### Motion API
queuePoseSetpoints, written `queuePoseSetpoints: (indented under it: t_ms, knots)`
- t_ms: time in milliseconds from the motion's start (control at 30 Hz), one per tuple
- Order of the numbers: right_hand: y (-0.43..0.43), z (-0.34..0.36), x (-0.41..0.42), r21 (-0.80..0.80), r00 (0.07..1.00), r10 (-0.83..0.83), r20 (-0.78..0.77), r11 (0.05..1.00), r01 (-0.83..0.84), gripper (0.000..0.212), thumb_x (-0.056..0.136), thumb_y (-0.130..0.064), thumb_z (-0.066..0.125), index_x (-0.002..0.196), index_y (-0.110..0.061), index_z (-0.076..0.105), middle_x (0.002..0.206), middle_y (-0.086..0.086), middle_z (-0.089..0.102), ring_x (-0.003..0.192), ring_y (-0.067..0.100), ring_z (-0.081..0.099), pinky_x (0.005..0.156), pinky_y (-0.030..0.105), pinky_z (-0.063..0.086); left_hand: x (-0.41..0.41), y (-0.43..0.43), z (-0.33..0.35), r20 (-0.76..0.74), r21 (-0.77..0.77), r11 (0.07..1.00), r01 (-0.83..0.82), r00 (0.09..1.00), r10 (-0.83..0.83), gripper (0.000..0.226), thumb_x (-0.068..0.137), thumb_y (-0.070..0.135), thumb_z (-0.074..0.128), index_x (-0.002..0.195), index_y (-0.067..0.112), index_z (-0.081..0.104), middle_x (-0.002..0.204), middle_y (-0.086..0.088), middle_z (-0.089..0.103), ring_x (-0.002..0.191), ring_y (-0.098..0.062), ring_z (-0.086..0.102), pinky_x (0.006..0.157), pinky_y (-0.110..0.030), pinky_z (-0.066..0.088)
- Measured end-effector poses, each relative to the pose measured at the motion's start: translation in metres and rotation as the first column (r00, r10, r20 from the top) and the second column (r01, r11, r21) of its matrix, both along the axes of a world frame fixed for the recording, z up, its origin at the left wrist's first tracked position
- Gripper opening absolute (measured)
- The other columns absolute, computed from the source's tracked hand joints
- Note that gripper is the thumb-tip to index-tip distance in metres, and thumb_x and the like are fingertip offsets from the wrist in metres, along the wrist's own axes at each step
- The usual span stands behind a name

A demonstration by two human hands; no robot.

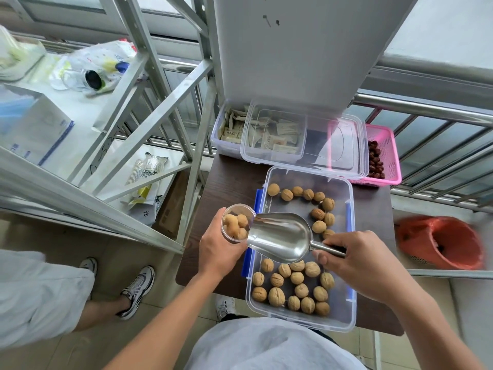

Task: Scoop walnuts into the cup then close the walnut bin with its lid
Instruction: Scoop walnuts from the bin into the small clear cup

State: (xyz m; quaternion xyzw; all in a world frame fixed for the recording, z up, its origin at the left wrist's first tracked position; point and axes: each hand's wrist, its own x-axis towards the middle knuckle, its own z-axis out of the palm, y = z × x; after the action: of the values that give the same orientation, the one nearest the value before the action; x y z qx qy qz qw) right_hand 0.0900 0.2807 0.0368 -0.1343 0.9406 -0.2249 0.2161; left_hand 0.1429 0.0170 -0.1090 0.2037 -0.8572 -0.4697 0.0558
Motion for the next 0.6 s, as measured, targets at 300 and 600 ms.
queuePoseSetpoints:
  t_ms: [300, 600]
  knots:
    - [0.022, -0.009, -0.002, -0.138, 0.978, -0.209, -0.006, 0.969, 0.206, 0.023, 0.088, -0.030, 0.072, 0.066, -0.028, 0.068, 0.044, -0.008, 0.054, 0.040, 0.009, 0.042, 0.043, 0.020, 0.032, -0.004, -0.003, 0.001, 0.005, 0.012, 0.996, -0.089, 0.996, 0.089, 0.089, 0.062, 0.040, 0.098, 0.139, 0.028, 0.055, 0.121, 0.012, 0.067, 0.110, -0.008, 0.064, 0.095, -0.028, 0.056]
    - [0.034, -0.079, 0.002, 0.244, 0.889, -0.360, 0.282, 0.923, 0.297, 0.028, 0.096, -0.030, 0.051, 0.085, -0.009, 0.064, 0.076, 0.009, 0.066, 0.069, 0.025, 0.061, 0.052, 0.030, 0.039, -0.009, 0.000, 0.002, 0.036, -0.038, 0.969, -0.244, 0.969, 0.245, 0.080, 0.063, 0.036, 0.097, 0.131, 0.029, 0.056, 0.118, 0.003, 0.069, 0.108, -0.021, 0.066, 0.092, -0.042, 0.058]
